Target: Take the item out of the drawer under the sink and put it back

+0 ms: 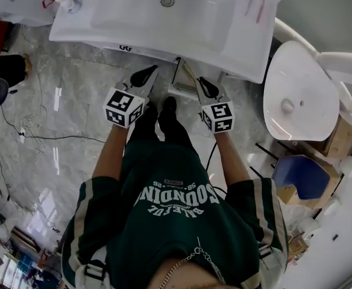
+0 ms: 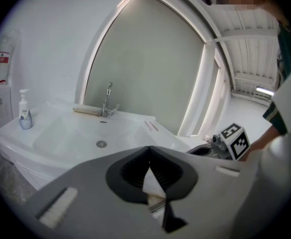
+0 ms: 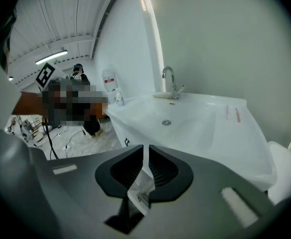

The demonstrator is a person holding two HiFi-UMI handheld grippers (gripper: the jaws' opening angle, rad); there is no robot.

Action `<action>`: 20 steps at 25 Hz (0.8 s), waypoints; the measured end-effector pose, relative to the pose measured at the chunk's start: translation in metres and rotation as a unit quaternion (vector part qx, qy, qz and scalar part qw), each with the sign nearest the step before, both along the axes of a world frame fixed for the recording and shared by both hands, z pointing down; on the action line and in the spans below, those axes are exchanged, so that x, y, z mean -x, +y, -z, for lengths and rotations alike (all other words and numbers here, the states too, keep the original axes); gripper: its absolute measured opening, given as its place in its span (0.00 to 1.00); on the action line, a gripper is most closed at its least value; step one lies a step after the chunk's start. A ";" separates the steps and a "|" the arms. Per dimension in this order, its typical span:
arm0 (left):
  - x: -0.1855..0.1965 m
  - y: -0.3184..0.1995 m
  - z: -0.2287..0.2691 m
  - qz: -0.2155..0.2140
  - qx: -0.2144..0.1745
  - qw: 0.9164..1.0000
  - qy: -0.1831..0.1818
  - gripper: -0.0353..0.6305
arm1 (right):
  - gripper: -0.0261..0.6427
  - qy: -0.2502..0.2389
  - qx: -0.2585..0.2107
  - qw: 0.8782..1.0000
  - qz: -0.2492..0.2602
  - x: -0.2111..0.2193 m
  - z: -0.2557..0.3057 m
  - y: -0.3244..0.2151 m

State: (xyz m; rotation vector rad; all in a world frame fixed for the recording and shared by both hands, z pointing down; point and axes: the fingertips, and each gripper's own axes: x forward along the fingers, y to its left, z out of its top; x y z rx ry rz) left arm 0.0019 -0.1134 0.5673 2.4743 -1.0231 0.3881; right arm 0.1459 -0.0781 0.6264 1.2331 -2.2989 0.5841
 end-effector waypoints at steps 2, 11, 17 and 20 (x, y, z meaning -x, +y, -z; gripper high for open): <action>0.002 0.004 -0.010 0.001 0.006 1.000 -0.002 0.13 | 0.11 0.020 0.024 0.999 0.012 0.000 -0.027 0.007; 0.009 0.014 -0.060 0.028 0.042 0.999 -0.004 0.13 | 0.20 0.101 0.115 0.986 0.069 -0.007 -0.148 0.007; 0.009 0.022 -0.078 0.021 0.057 0.998 -0.007 0.13 | 0.20 0.164 0.162 0.967 0.107 -0.009 -0.231 0.008; 0.012 0.023 -0.083 0.029 0.063 0.998 -0.003 0.13 | 0.20 0.198 0.185 0.955 0.122 -0.012 -0.266 0.006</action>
